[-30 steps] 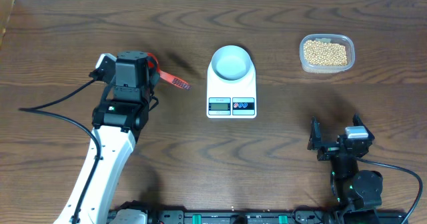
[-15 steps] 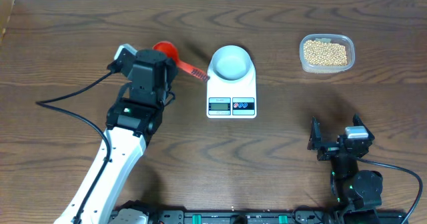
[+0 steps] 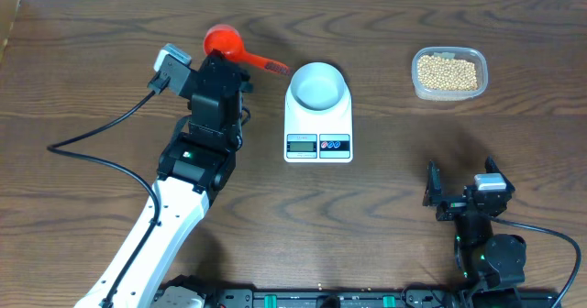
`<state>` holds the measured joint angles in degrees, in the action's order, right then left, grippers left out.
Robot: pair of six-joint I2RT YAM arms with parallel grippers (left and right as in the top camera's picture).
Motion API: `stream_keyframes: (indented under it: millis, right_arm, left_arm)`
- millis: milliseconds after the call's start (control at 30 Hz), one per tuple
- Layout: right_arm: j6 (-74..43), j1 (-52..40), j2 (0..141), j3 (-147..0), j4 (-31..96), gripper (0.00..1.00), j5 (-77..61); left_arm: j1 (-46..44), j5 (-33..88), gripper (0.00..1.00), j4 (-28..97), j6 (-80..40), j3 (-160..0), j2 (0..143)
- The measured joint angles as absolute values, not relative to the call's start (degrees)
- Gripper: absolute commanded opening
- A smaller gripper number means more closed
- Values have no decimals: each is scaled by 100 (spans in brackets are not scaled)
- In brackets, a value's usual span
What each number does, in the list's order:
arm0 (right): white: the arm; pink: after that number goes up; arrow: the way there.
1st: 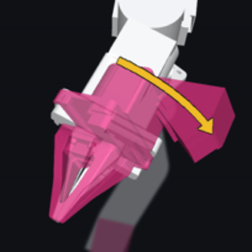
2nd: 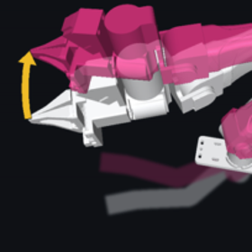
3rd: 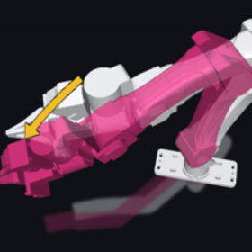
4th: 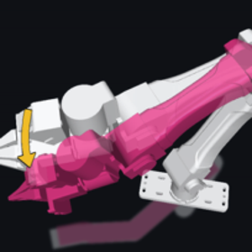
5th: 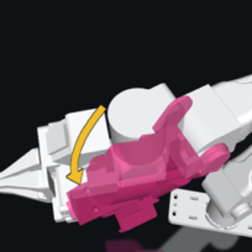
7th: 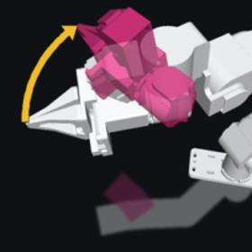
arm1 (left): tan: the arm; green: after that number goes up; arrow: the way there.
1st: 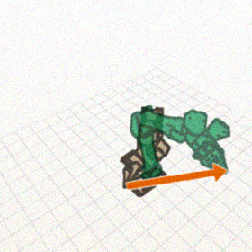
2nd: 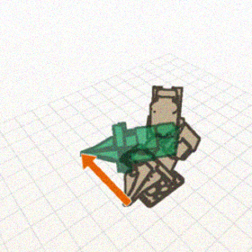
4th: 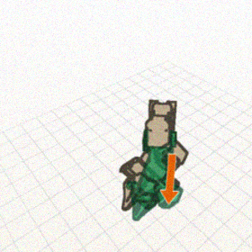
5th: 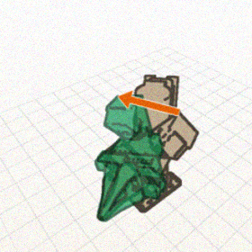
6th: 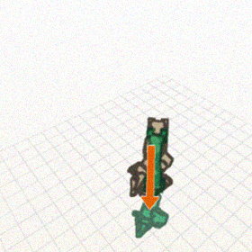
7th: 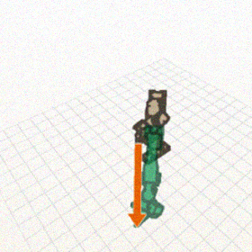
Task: Scoop item into bowl and weigh 50g on scale
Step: 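Carry the red scoop up and forward, left of the scale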
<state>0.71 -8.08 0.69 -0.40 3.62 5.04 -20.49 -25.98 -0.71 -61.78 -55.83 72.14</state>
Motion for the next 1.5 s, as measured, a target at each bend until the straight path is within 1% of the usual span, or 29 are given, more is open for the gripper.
stream_keyframes:
  millis: [433, 933, 1500]
  right_arm:
    - [25, -808, 69, -40, 351, 99, 410]
    - [-1138, -808, 69, -40, -248, 99, 320]
    - [-1507, -808, 69, -54, -366, 99, 320]
  left_arm:
    - [-2049, -2954, 7, -154, -6178, -5583, 7214]
    - [-2049, -2998, 7, -156, -6178, -5583, 7214]
    - [-2049, -2998, 7, -156, -6178, -5583, 7214]
